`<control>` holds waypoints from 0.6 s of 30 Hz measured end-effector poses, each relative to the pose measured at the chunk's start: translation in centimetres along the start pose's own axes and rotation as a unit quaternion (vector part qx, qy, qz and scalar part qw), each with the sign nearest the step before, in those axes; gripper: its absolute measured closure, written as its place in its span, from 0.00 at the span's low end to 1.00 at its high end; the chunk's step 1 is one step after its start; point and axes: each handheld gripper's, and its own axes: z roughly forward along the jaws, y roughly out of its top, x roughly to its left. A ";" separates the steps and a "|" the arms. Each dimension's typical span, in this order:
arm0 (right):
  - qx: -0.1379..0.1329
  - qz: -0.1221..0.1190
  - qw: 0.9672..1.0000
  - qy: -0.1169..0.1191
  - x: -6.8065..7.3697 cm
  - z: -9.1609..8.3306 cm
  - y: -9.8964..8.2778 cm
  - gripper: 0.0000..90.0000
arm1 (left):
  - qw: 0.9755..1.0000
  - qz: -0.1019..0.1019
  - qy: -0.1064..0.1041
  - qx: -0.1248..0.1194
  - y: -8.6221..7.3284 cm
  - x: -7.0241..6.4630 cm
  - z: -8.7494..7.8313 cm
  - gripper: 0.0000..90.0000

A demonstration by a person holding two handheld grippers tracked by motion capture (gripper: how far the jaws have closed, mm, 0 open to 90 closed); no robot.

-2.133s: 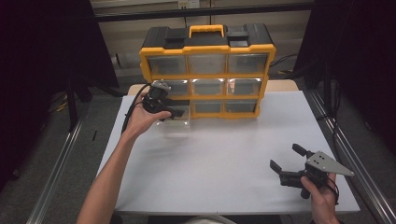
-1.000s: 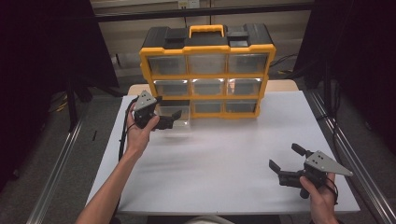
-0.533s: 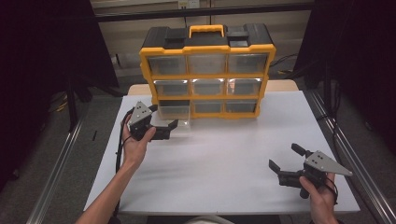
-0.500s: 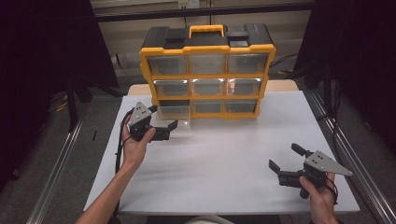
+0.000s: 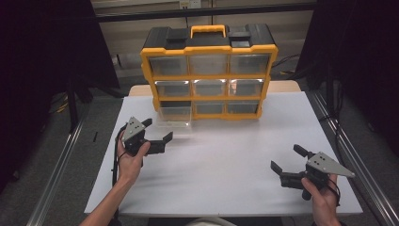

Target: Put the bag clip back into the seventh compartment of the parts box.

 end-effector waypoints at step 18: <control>-0.004 0.000 1.000 -0.001 0.0 0.0 0.0 0.00 | 0.999 -0.034 0.022 -0.009 -3.9 -0.9 -3.9 0.04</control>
